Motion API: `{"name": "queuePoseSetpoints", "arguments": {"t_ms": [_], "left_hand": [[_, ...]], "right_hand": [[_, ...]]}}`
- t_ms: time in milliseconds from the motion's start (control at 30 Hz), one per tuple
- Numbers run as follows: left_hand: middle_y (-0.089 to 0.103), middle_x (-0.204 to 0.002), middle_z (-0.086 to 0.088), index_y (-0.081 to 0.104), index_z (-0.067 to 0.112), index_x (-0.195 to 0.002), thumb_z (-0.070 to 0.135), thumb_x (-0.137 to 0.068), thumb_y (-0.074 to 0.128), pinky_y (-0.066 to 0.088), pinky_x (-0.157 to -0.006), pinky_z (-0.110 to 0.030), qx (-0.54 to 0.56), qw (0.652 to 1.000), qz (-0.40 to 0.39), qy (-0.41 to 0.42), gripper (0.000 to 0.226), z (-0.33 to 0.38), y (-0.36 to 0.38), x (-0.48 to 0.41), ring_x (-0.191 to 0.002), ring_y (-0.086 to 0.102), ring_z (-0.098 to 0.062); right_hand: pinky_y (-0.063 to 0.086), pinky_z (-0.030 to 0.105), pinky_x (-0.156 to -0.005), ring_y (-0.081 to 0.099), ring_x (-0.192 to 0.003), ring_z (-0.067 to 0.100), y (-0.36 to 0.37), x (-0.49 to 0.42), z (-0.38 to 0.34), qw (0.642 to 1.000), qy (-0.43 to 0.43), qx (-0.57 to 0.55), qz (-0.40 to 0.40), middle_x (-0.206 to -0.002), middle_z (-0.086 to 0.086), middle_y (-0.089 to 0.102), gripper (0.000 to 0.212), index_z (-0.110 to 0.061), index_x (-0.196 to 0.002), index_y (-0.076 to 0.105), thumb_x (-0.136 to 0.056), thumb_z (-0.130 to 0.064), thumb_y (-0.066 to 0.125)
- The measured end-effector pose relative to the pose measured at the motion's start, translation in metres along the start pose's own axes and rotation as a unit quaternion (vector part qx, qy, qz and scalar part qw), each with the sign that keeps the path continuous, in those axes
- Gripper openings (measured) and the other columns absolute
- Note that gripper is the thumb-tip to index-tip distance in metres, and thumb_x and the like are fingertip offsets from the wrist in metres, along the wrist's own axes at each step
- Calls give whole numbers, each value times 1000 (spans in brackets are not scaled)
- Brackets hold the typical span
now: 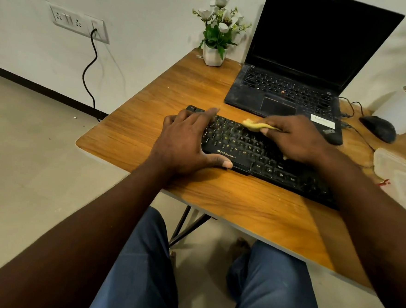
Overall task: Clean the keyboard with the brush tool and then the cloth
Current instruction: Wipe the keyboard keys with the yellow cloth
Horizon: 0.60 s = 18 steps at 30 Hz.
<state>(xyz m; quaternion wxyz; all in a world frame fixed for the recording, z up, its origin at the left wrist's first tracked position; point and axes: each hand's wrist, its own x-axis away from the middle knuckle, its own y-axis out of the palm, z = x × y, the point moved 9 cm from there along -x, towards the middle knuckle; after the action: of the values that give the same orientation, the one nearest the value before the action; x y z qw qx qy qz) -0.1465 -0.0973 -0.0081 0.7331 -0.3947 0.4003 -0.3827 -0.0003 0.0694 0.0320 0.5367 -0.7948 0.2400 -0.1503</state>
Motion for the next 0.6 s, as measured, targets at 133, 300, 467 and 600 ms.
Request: {"name": "queuePoseSetpoints", "arguments": {"t_ms": [133, 300, 467, 600], "left_hand": [[41, -157, 1, 3, 34, -164, 97, -58, 63, 25, -116, -51, 32, 999, 11, -1, 137, -1, -4, 2, -143, 34, -22], [32, -158, -7, -2, 37, -164, 92, -60, 65, 32, -111, -56, 34, 999, 33, -12, 136, -7, -4, 1, -142, 29, -29], [36, -157, -1, 14, 39, -163, 97, -59, 51, 29, -109, -51, -28, 999, 7, 17, 124, -4, 3, 0, -141, 30, -26], [37, -158, 5, 27, 41, -158, 99, -62, 47, 26, -113, -51, -55, 998, -12, 15, 114, -3, 6, -2, -143, 27, -24]], "right_hand": [[51, 42, -100, 64, -113, 17, 30, -19, -63, 995, -43, -85, 13, -126, -2, 72, 32, -33, -135, 66, -105, -33, 57], [41, 40, -115, 49, -141, 20, 67, -3, -103, 993, -108, -2, -49, -153, -4, 54, 38, -32, -145, 57, -107, -30, 52], [21, 33, -126, 21, -155, 7, 65, 64, -83, 983, -168, 28, -75, -163, -15, 33, 47, -31, -154, 46, -107, -22, 51], [29, 39, -125, 26, -153, 2, 44, 98, -36, 986, -140, 67, -55, -159, -23, 37, 41, -38, -146, 53, -107, -25, 52]]}}
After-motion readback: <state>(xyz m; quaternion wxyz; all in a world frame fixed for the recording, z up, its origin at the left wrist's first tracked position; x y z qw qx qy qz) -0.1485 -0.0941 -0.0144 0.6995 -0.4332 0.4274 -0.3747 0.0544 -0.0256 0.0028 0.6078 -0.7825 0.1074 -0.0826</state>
